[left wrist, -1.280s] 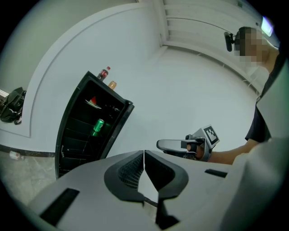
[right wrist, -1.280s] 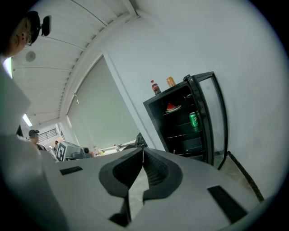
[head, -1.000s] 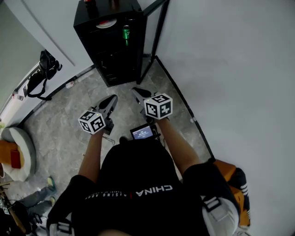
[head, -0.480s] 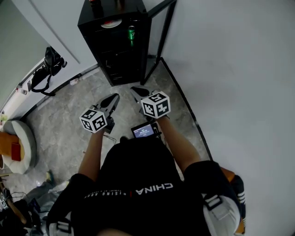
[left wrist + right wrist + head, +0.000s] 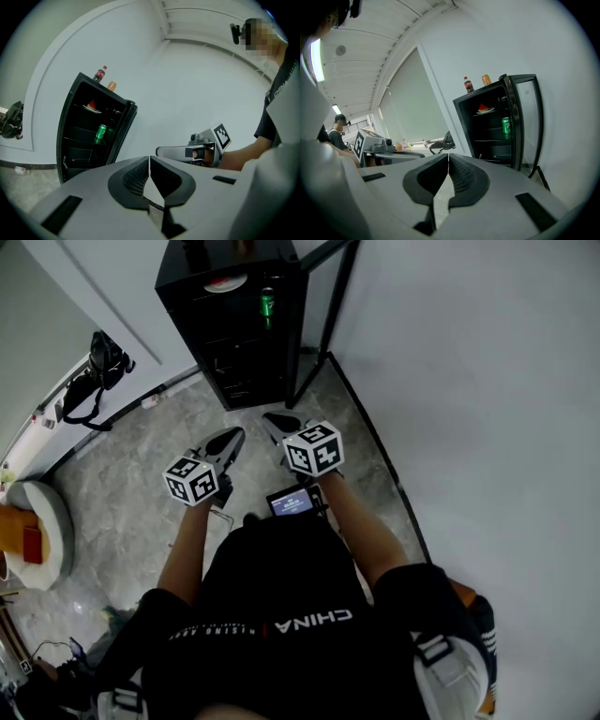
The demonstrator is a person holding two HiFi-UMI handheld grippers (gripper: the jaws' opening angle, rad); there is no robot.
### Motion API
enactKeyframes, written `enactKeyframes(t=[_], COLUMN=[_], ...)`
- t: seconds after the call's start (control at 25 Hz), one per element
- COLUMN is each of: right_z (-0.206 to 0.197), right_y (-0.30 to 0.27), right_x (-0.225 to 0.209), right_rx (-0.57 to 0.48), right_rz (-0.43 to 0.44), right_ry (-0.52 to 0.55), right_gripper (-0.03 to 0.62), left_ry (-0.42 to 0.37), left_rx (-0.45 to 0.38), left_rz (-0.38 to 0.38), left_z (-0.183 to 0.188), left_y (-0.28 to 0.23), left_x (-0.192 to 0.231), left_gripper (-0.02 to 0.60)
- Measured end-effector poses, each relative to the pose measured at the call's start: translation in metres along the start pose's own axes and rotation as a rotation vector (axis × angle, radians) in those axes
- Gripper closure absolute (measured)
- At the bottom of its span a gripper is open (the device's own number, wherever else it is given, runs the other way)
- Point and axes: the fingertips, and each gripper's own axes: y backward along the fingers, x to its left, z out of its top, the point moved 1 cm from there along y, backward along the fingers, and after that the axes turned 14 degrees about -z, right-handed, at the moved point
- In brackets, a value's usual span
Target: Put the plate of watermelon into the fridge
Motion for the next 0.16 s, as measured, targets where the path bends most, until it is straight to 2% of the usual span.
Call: enactKeyframes(t=[0.16], right_z=[-0.0009], right_y=[0.0013], right_x=[0.0004], right_rx=[0.006], right_rz=[-0.001], right_ry=[0.003], right_gripper=[0.576], left_ry=[-0.012], left_rx=[0.012], left_rz=[-0.005], left_z=[-0.0007], left_y=[-0.0020], left_x=[-0.0036], left_gripper=[0.563])
